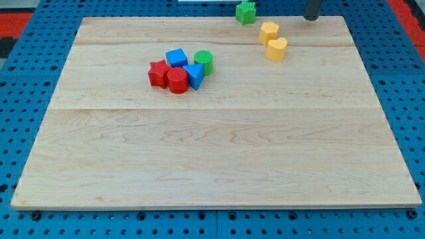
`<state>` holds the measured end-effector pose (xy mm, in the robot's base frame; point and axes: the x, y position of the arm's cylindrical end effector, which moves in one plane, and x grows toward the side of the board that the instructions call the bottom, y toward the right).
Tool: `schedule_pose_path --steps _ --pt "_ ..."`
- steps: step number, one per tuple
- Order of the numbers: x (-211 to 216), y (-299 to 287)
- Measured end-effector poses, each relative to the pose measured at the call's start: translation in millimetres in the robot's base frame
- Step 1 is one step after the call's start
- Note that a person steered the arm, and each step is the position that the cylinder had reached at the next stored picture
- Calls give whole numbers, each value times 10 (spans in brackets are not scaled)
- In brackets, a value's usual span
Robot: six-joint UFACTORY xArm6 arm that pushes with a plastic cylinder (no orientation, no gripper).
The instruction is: Push the yellow heart to the right of the green circle
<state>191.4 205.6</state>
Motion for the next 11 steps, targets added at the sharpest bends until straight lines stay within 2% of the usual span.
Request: schedule_pose_path --steps 2,3,5,7,9,10,11 --pt "57 -92" --pt "408 -162" --pt "482 -387" --pt "562 -1333" --pt "433 -1797" --pt "739 -1995" --pt "697 -1769"
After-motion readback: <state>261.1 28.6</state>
